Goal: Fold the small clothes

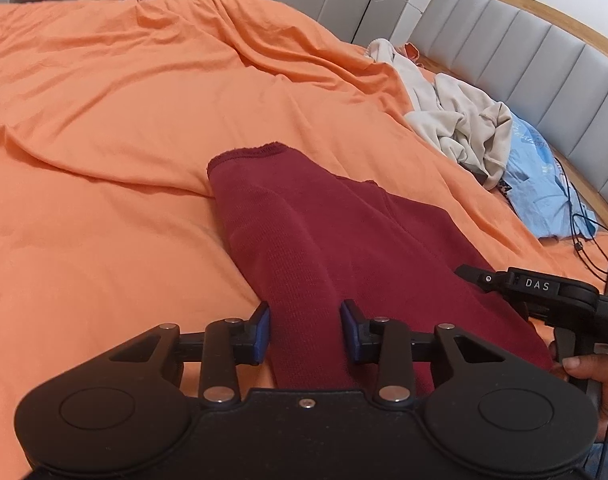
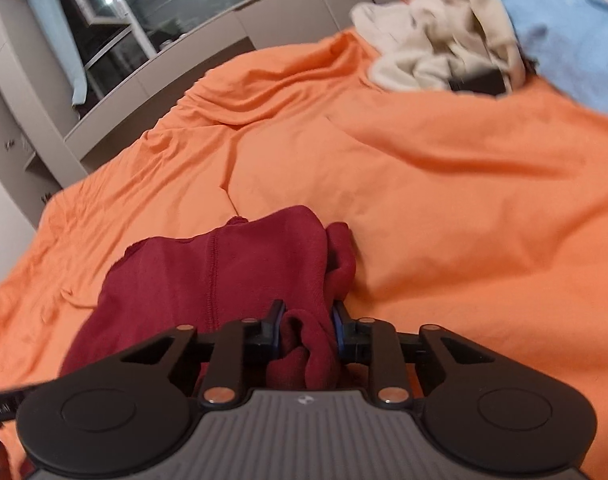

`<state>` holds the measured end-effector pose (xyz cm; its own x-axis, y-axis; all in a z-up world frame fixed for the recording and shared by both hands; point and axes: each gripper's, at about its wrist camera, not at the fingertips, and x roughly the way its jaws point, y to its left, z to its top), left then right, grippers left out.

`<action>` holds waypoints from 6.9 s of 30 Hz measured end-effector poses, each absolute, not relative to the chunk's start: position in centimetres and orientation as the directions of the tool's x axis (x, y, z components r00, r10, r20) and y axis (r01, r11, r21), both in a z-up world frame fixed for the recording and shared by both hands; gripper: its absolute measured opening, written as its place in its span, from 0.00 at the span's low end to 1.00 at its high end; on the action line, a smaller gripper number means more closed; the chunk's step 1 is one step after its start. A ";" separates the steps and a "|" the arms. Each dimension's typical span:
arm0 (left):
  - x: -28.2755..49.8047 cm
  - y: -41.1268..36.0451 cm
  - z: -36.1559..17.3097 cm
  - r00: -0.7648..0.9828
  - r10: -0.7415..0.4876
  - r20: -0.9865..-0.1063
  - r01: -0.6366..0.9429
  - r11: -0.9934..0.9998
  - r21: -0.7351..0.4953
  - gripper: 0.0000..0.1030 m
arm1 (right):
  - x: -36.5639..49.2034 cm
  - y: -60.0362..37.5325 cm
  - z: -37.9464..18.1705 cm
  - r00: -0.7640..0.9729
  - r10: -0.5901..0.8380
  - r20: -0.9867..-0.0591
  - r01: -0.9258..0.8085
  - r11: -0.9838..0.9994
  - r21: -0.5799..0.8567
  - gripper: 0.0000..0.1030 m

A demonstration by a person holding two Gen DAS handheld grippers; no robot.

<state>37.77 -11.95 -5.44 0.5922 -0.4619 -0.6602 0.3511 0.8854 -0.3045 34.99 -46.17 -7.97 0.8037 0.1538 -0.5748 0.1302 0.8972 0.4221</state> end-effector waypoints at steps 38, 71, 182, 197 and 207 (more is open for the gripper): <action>34.6 2.1 0.3 0.790 -0.190 -0.583 0.111 0.979 -0.169 0.29 | 36.2 -22.4 -4.6 0.907 0.229 -0.352 -0.276 0.957 -0.086 0.20; 32.2 2.9 -0.9 0.821 -0.063 -0.567 0.004 0.994 -0.106 0.98 | 34.0 -26.0 -3.7 0.911 0.197 -0.363 -0.197 0.980 0.038 1.00; 8.6 0.8 -1.8 0.939 -0.009 -0.343 0.004 1.000 -0.016 0.99 | 9.0 -27.6 -2.4 0.972 0.146 -0.182 -0.138 0.989 0.055 1.00; 8.6 0.8 -1.8 0.939 -0.009 -0.343 0.004 1.000 -0.016 0.99 | 9.0 -27.6 -2.3 0.972 0.146 -0.182 -0.138 0.989 0.055 1.00; 8.6 0.8 -1.8 0.939 -0.009 -0.343 0.004 1.000 -0.015 0.99 | 9.0 -27.5 -2.3 0.972 0.146 -0.183 -0.138 0.989 0.055 1.00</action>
<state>8.55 0.75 -1.79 0.9392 -0.0090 -0.3433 0.0041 0.9999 -0.0150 8.96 -27.54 -2.27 0.9723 0.1455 -0.1832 -0.1377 0.9890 0.0547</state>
